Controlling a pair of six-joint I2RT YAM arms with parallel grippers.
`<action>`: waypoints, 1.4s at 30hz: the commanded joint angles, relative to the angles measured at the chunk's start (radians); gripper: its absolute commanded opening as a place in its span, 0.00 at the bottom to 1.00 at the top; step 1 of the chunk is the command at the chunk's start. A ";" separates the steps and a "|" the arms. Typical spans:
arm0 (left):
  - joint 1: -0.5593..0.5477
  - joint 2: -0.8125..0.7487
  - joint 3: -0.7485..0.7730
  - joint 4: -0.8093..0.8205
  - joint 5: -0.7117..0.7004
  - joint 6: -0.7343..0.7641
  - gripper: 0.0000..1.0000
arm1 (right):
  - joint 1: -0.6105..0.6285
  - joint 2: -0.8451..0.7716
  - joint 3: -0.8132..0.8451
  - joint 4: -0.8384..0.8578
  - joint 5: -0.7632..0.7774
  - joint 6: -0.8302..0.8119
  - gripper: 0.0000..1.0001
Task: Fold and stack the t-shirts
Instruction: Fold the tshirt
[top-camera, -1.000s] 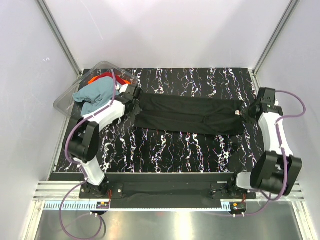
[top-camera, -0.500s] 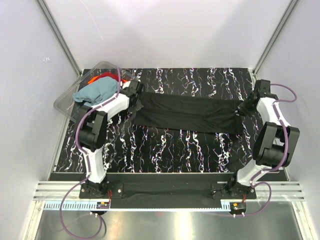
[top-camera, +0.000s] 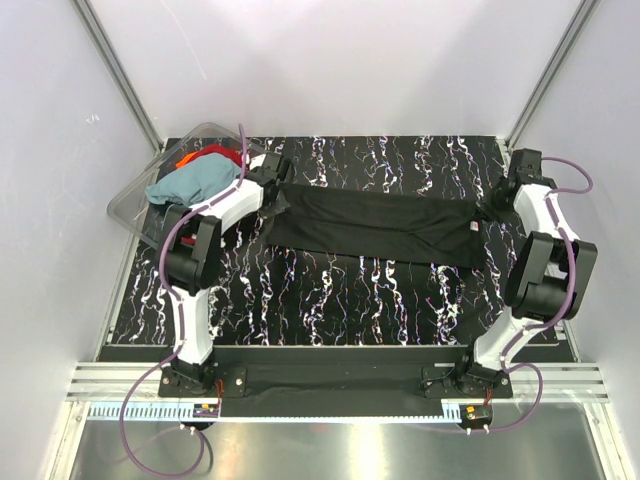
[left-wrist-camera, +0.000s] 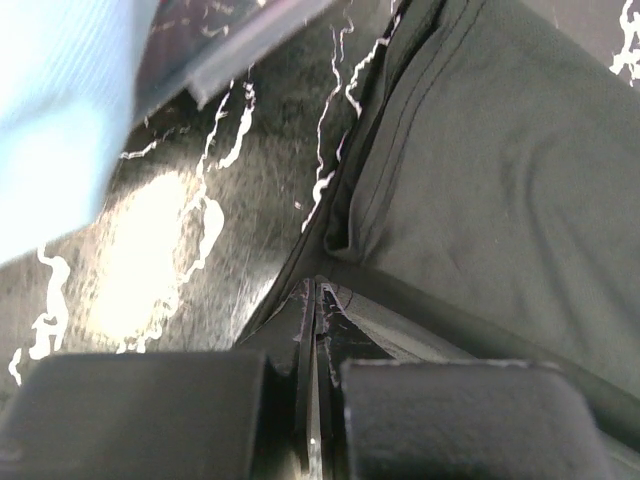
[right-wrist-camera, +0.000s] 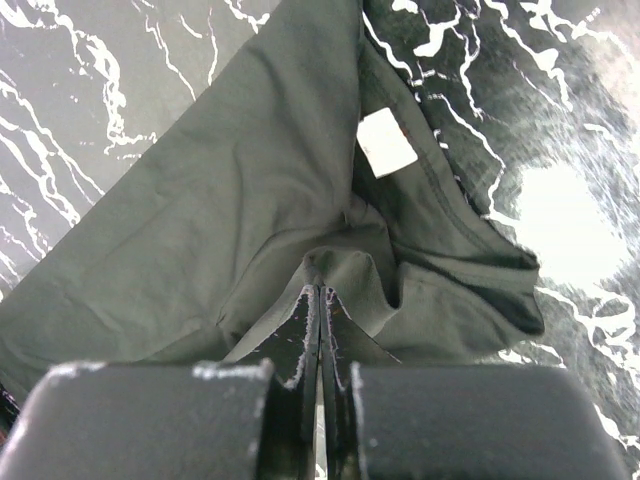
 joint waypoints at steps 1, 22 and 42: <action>0.010 0.035 0.076 -0.020 -0.055 0.028 0.00 | 0.005 0.034 0.072 0.018 -0.019 -0.004 0.00; 0.016 0.103 0.153 -0.049 -0.079 0.047 0.00 | 0.005 0.193 0.169 0.017 -0.034 -0.030 0.00; 0.018 0.126 0.176 -0.069 -0.081 0.047 0.02 | 0.008 0.299 0.308 0.009 -0.209 -0.136 0.00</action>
